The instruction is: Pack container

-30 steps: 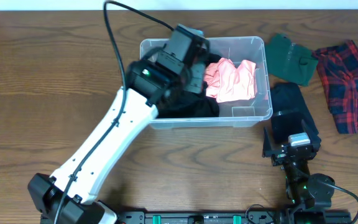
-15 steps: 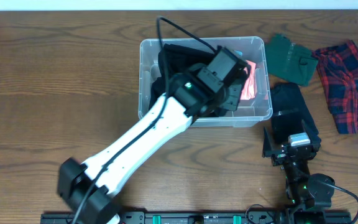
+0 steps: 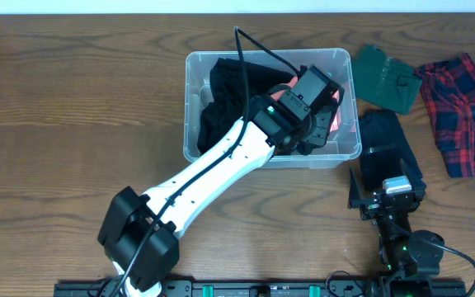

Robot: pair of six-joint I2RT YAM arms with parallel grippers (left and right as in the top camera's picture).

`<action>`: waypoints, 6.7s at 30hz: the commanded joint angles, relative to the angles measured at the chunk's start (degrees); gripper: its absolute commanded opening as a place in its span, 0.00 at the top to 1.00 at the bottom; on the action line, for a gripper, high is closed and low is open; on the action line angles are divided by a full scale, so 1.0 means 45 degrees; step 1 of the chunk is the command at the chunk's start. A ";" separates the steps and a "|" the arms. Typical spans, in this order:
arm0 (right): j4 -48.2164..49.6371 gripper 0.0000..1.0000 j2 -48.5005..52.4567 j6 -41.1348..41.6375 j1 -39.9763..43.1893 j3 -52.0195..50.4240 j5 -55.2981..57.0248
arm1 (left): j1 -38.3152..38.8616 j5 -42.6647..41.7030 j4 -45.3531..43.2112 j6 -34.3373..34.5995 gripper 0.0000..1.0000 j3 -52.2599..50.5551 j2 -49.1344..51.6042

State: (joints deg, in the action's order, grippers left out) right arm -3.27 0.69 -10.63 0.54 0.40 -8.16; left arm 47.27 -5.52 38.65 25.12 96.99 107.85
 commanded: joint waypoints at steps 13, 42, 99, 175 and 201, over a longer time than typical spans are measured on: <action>-0.0049 0.01 -0.0068 -0.0083 0.0151 -0.0019 -0.0053 | 0.0243 0.1025 -0.0233 0.0068 0.94 0.0141 0.0704; -0.0049 0.01 -0.0068 -0.0083 0.0151 -0.0019 -0.0053 | 0.0073 0.0204 -0.1263 -0.0816 0.94 0.0398 -0.0223; -0.0049 0.01 -0.0068 -0.0083 0.0151 -0.0019 -0.0053 | -0.0860 -0.2963 -0.4163 -0.2584 0.94 0.0418 0.3308; -0.3963 0.01 0.9160 0.1914 0.2769 0.9364 0.0928 | -1.5499 0.2812 0.1311 -0.3293 0.02 0.0714 -0.1812; -0.9491 0.01 2.1833 -0.2603 0.6834 1.5314 -0.5168 | -1.5504 0.2812 0.1311 -0.3293 0.02 0.0714 -0.1812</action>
State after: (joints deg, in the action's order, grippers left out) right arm -46.76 98.63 -14.26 34.24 67.96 -28.60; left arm -22.31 6.44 44.56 10.48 100.05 99.90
